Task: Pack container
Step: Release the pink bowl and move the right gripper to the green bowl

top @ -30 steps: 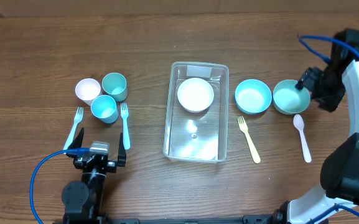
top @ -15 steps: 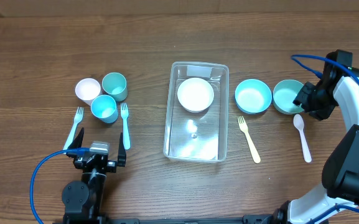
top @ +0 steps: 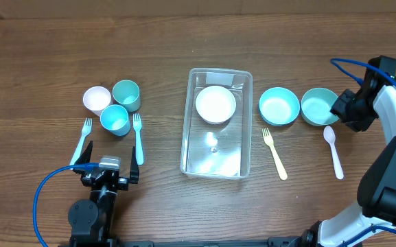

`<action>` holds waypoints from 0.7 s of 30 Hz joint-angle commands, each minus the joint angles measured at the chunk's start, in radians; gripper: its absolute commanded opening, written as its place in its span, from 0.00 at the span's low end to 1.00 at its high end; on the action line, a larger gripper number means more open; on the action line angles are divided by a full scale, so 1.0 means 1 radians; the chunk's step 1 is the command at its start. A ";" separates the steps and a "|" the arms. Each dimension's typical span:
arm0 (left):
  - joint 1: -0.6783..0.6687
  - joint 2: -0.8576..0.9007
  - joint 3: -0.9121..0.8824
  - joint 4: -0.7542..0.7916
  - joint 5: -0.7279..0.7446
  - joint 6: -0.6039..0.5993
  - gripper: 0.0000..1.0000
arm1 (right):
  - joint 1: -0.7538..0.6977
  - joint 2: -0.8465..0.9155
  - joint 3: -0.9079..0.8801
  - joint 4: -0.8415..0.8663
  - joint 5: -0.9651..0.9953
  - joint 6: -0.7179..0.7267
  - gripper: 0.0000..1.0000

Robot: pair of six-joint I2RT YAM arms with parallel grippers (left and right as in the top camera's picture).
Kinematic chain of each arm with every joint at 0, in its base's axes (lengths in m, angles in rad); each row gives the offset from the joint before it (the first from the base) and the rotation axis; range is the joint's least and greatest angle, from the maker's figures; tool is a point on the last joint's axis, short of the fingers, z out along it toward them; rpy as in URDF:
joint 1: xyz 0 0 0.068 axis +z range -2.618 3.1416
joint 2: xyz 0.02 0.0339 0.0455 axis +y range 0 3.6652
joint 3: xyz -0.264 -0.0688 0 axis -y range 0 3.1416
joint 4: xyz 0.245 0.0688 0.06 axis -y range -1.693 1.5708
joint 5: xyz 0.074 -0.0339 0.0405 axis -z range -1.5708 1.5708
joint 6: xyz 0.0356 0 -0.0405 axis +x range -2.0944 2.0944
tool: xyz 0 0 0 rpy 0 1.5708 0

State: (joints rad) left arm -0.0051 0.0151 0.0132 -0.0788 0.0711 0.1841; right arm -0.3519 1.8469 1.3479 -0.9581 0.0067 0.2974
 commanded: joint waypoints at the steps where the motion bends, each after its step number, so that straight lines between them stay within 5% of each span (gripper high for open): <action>1: -0.002 -0.010 -0.005 0.002 0.006 0.011 1.00 | -0.003 0.013 -0.013 0.031 -0.003 0.010 0.42; 11: -0.002 -0.010 -0.005 0.002 0.007 0.011 1.00 | -0.003 0.013 -0.156 0.191 -0.061 0.009 0.39; 21: -0.002 -0.010 -0.005 0.002 0.006 0.011 1.00 | -0.003 0.012 -0.156 0.185 -0.061 0.008 0.16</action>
State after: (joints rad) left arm -0.0051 0.0151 0.0132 -0.0788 0.0711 0.1841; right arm -0.3527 1.8549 1.1946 -0.7746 -0.0486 0.3073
